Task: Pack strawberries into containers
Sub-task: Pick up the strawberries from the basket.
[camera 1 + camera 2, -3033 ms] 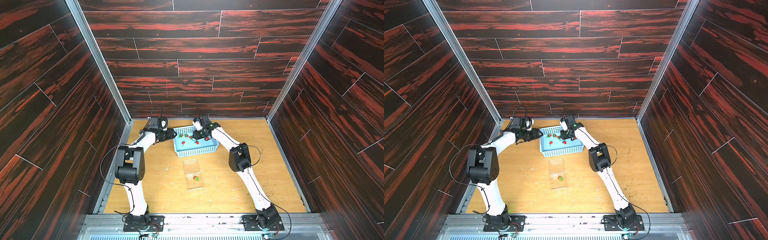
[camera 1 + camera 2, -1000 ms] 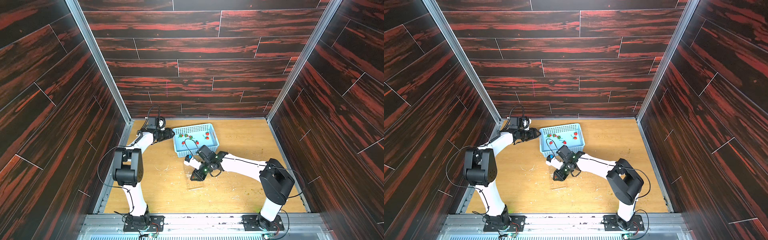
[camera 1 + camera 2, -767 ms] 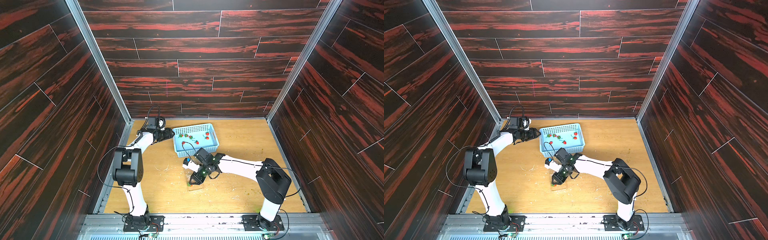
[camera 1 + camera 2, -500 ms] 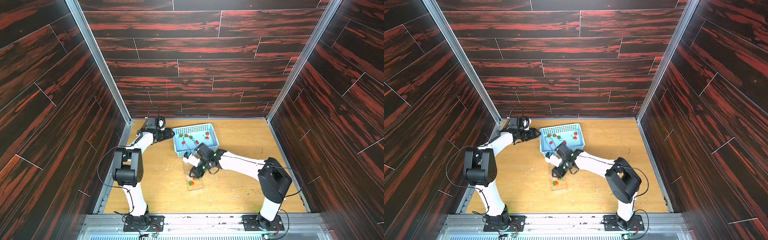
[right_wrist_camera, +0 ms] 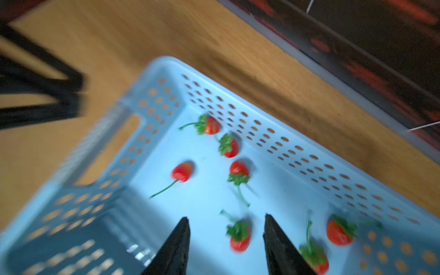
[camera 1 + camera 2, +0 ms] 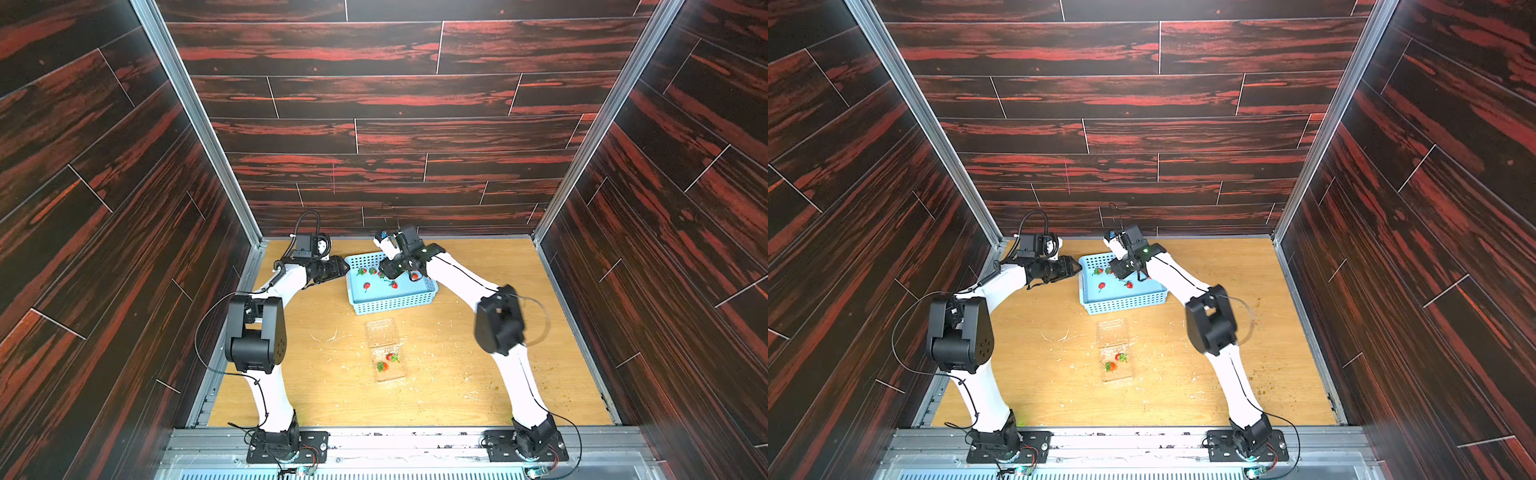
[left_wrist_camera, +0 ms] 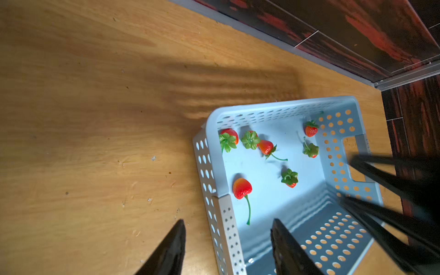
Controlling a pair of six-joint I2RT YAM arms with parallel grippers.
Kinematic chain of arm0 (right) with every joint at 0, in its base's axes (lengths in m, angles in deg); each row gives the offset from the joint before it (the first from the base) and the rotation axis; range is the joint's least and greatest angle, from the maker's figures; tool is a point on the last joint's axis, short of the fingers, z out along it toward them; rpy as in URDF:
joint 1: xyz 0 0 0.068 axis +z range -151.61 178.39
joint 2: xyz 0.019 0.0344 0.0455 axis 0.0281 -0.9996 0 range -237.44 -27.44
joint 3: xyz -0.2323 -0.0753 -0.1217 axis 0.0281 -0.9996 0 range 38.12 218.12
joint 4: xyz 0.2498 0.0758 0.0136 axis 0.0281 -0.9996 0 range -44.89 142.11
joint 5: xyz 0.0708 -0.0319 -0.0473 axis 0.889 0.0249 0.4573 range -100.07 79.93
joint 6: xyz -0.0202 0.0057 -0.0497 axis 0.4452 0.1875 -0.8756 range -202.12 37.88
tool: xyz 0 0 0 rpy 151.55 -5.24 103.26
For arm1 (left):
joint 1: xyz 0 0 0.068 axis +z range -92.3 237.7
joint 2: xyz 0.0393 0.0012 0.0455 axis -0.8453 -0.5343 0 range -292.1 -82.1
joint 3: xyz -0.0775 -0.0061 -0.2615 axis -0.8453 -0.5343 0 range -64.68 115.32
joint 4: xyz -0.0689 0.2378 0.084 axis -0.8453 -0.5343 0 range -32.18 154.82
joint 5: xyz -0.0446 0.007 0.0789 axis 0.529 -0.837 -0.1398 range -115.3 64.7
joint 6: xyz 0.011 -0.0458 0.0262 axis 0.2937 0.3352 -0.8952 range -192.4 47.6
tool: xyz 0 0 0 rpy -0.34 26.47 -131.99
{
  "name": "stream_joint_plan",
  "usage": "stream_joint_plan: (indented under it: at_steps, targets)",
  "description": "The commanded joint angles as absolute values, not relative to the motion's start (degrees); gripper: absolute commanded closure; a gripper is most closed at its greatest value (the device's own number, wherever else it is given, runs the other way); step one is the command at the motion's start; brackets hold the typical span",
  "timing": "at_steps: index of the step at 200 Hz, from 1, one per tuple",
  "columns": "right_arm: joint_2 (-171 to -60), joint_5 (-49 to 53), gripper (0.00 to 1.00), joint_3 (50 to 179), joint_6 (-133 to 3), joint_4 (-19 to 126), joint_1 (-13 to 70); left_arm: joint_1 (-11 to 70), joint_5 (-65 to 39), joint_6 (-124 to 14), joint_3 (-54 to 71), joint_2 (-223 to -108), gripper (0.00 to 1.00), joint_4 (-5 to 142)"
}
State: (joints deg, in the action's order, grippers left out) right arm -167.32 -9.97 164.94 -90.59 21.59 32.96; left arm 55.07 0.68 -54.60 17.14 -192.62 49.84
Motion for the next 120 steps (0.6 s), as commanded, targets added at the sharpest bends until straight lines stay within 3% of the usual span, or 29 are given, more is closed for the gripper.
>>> stream_joint_plan:
  at_steps: [1, 65, 120]
  targets:
    - [-173.34, -9.01, 0.46, 170.74, -91.69, 16.57, 31.94, 55.33, 0.97, -55.06, 16.92, -189.38, 0.41, 48.97]
    - [-183.73, -4.24, 0.36, 182.74, -89.56, 16.33, 31.45, 55.33, 0.78, -55.47, 17.58, -190.39, 0.41, 47.95]
    - [-186.27, -0.5, 0.35, 185.04, -87.72, 14.13, 30.97, 55.33, 0.95, -55.71, 18.46, -191.06, 0.41, 47.29]
